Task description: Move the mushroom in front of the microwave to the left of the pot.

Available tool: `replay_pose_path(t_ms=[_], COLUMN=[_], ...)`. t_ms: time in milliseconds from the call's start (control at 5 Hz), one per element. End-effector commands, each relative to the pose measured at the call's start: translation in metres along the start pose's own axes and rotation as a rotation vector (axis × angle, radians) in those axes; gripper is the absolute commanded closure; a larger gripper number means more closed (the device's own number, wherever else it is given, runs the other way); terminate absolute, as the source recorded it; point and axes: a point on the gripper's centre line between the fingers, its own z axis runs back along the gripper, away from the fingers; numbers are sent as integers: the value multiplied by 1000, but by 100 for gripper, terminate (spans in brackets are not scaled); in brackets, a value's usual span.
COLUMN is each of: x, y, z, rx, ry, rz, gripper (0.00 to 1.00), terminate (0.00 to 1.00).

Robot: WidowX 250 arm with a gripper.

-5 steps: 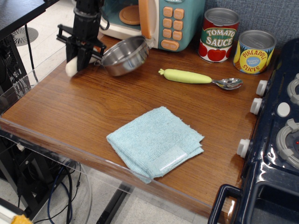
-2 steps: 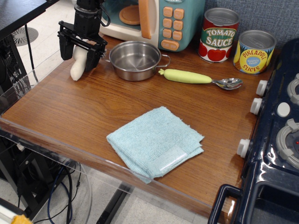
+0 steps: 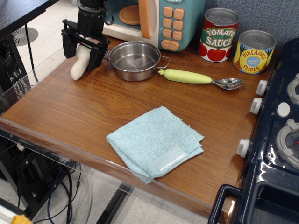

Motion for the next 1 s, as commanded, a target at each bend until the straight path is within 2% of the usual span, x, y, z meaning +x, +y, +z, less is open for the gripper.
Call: replay_pose_path(t_ms=[0, 600, 800], x=[-22, -24, -24], y=[18, 16, 16], z=[81, 82, 82], rx=[86, 84, 84], ry=[-179, -181, -181], rz=[-11, -42, -42], gripper=[0, 0, 0], terminate=[0, 0, 100])
